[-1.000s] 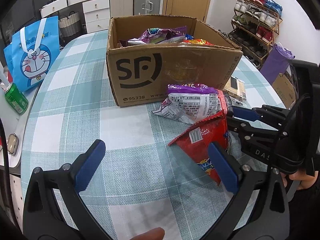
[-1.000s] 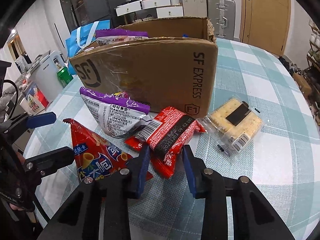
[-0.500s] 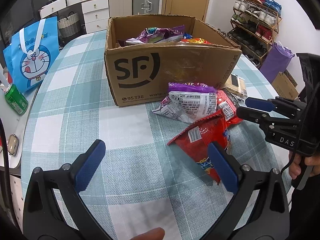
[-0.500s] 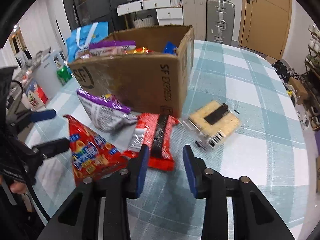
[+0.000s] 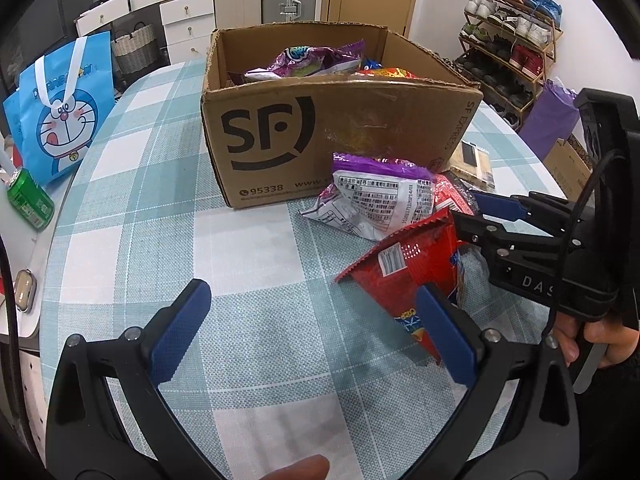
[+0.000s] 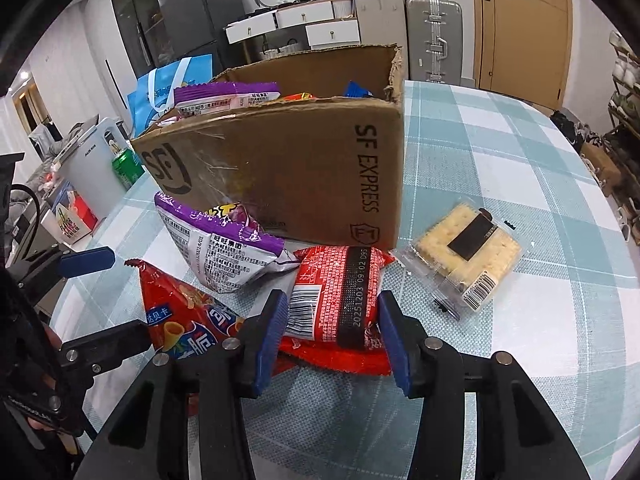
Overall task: Organize snacks
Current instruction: 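Grasp the red chip bag with the left tool while the right tool grasps the red wafer pack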
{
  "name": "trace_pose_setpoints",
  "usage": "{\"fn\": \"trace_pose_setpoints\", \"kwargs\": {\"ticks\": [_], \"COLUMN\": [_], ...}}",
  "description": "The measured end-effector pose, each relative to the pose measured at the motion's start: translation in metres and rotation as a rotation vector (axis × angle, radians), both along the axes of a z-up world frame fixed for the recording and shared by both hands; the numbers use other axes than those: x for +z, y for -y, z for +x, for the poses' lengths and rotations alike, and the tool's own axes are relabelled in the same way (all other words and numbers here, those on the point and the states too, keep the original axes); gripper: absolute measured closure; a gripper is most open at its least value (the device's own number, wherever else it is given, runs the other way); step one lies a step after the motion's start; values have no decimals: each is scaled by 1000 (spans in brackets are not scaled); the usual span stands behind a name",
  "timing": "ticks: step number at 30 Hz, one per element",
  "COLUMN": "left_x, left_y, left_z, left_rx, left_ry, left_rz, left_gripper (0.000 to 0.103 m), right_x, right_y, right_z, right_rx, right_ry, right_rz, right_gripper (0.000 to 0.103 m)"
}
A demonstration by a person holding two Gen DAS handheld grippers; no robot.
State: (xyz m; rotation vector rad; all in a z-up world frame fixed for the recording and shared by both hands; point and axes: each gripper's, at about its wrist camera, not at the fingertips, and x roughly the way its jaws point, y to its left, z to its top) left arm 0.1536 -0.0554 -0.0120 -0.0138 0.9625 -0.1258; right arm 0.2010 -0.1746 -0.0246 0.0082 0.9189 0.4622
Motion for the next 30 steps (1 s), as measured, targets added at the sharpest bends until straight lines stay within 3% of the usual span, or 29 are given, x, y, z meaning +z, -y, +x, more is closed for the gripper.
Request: {"fn": "trace_pose_setpoints", "kwargs": {"ticks": [6, 15, 19, 30], "left_x": [1, -5, -7, -8], "left_y": [3, 17, 22, 17], "left_z": [-2, -5, -6, -4], "left_rx": [-27, -96, -106, -111], "left_ry": [-3, -16, -18, -30], "left_rz": [-2, 14, 19, -24], "left_gripper": [1, 1, 1, 1], "right_x": [0, -4, -4, 3], "right_y": [1, -7, -7, 6], "right_z": [0, -4, -8, -16], "right_rx": [25, 31, 36, 125], "right_ry": [-20, 4, 31, 3], "right_rz": [35, -8, -30, -11], "right_gripper": [54, 52, 62, 62]}}
